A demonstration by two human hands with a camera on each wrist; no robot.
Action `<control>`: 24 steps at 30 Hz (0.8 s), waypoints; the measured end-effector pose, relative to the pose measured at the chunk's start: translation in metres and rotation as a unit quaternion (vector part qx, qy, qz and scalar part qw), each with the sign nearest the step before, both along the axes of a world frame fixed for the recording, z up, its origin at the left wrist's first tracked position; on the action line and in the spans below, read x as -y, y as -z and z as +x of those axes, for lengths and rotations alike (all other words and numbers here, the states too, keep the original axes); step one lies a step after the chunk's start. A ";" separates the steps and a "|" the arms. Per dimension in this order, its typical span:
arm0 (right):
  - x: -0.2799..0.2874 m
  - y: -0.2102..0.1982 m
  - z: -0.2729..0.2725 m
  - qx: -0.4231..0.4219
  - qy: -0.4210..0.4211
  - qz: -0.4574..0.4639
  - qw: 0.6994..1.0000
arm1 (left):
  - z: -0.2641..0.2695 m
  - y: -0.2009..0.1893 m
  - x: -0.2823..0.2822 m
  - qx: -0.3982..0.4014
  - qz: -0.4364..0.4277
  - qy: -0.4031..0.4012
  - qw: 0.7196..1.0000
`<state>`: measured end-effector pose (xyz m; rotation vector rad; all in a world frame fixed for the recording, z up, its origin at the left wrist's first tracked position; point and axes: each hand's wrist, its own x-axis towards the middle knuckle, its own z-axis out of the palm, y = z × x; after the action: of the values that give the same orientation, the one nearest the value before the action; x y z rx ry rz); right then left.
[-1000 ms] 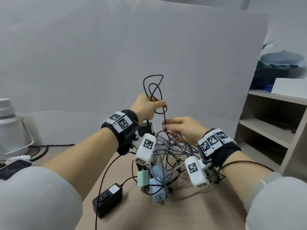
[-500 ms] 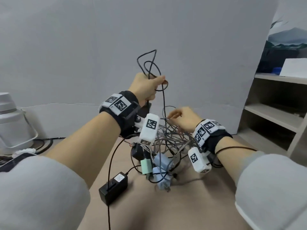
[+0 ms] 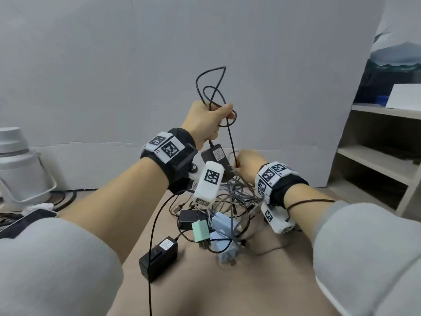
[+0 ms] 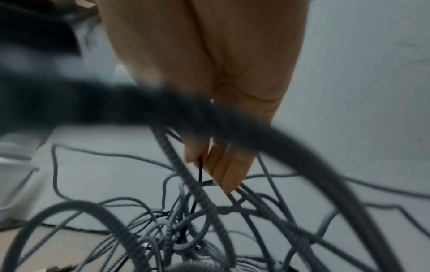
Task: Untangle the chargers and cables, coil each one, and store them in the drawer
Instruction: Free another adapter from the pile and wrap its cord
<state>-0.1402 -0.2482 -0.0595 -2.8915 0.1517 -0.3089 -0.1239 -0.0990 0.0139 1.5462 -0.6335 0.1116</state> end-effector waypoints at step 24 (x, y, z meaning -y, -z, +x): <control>0.021 -0.043 -0.018 0.103 0.027 0.232 0.967 | 0.012 0.072 0.024 0.074 0.237 -0.005 0.969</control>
<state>-0.1585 -0.2689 -0.0168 -2.3797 0.2329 -0.5052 -0.1121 -0.1230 -0.0586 2.0166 -0.8109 0.0879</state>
